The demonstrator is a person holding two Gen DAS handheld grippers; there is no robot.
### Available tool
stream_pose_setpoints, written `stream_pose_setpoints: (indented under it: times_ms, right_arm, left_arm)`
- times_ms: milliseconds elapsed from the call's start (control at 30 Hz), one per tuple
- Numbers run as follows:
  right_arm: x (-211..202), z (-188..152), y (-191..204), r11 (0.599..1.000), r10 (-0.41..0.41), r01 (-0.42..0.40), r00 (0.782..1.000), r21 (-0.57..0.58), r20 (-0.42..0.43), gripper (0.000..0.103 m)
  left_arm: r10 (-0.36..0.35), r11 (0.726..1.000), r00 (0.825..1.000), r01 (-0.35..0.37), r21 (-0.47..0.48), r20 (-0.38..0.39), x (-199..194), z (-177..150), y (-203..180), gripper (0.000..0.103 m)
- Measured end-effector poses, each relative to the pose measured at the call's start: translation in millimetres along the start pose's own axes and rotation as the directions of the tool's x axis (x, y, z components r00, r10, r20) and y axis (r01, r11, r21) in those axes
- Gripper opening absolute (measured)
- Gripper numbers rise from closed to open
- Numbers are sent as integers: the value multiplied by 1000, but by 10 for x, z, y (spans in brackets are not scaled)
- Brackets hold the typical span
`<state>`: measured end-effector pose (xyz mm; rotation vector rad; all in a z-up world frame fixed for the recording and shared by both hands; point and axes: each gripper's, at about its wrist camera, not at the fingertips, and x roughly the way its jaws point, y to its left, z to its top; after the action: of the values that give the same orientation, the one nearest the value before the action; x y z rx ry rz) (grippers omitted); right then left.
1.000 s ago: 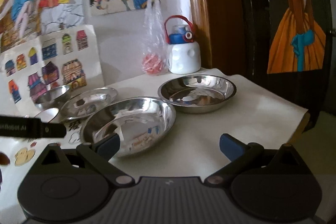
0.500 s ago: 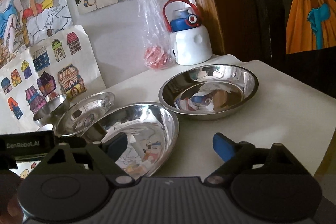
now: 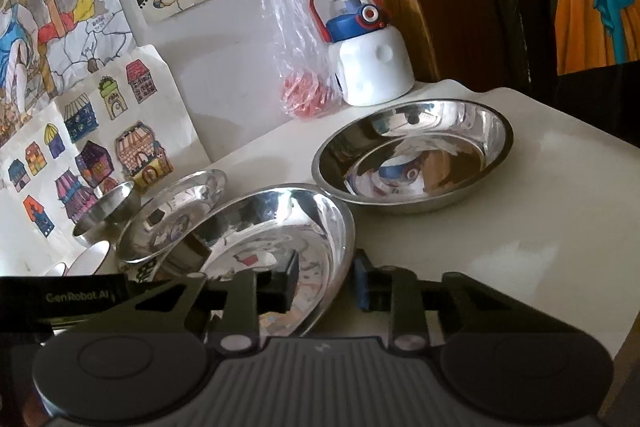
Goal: Organize plates and bowls
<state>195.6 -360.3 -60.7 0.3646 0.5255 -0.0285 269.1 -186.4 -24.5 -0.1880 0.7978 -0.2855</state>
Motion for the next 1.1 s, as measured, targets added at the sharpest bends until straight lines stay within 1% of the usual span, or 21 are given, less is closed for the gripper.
stream_pose_setpoints:
  times_ms: [33, 67, 133, 200, 267, 400, 533, 767, 933, 1100]
  right_arm:
    - [-7, -9, 6, 1000, -3, 3, 1000, 2, 0, 22]
    - [-17, -20, 5, 1000, -4, 4, 1000, 8, -2, 21]
    - [-46, -36, 19, 1000, -9, 9, 1000, 5, -2, 19]
    - [-82, -54, 39, 1000, -20, 20, 1000, -3, -1, 19]
    - [-127, -79, 64, 1000, -23, 23, 1000, -11, -6, 19]
    - [-242, -153, 133, 999, -23, 22, 1000, -33, -10, 20]
    - [-387, -203, 197, 998, -32, 33, 999, -55, 6, 20]
    - [-629, -109, 191, 996, -52, 56, 997, -73, 61, 21]
    - [-660, 93, 91, 990, -99, 108, 990, -88, 105, 21]
    - [-576, 314, -78, 984, -141, 154, 980, -88, 141, 22]
  left_arm:
    - [-2, 1000, 1000, 2, 6, 0, -7, -8, -8, 36]
    - [-4, 1000, 1000, 4, 13, 2, -17, -18, -15, 30]
    - [9, 1000, 1000, -10, 24, 10, -43, -32, -21, 29]
    - [12, 1000, 1000, -12, 23, 8, -70, -48, -2, 22]
    - [11, 1000, 1000, -11, 20, 8, -117, -71, 25, 20]
    - [15, 999, 1000, -16, 35, 24, -261, -131, 36, 20]
    - [14, 998, 999, -17, 60, 47, -409, -173, 3, 20]
    - [-3, 995, 997, -5, 98, 82, -568, -138, -156, 20]
    - [-25, 990, 993, 9, 141, 111, -517, 8, -400, 20]
    - [-57, 983, 991, 35, 179, 120, -315, 213, -665, 20]
